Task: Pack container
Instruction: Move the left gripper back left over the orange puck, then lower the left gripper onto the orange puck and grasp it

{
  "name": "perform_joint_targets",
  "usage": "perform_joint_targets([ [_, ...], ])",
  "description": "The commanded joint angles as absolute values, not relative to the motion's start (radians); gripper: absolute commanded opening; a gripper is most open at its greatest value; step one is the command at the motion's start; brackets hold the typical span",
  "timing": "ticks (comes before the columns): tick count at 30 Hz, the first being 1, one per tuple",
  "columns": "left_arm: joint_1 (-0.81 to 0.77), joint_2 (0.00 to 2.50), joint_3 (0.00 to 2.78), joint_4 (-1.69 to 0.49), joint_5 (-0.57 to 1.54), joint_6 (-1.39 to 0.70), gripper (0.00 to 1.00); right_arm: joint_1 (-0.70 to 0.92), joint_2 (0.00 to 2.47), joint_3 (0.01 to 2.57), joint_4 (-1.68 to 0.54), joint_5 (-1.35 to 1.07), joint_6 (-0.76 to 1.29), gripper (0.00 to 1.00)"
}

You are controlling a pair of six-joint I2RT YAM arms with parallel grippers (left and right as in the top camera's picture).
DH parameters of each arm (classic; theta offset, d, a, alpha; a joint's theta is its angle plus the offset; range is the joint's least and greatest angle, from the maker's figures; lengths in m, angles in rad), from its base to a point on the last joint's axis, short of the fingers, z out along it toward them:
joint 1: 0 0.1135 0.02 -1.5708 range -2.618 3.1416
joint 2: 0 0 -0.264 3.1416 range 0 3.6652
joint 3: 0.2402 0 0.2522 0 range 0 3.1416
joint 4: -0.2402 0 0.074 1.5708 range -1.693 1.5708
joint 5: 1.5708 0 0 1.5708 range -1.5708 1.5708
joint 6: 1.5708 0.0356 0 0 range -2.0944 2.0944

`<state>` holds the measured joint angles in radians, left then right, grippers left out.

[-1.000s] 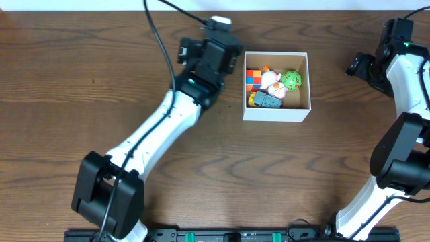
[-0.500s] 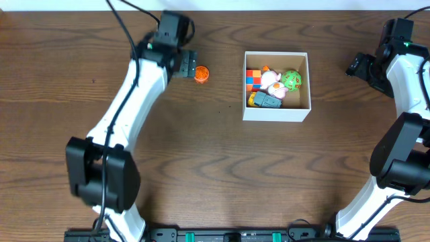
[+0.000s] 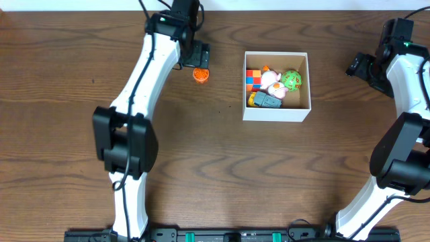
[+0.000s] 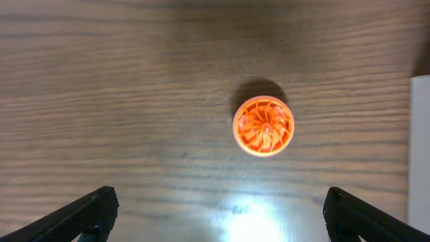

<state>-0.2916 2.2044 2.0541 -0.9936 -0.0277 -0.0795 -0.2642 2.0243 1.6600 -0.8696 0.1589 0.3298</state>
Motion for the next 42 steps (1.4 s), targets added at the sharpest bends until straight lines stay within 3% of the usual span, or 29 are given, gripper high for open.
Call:
perform_joint_targets([
  [1,-0.287,2.246,2.067,-0.971,0.002,-0.104,0.98,-0.272,2.028,1.66,-0.868,0.176,0.344,0.99],
  [42,-0.287,2.429,2.065,-0.865,0.06,-0.109,0.98,-0.272,2.028,1.66,-0.868,0.176,0.344,0.99],
])
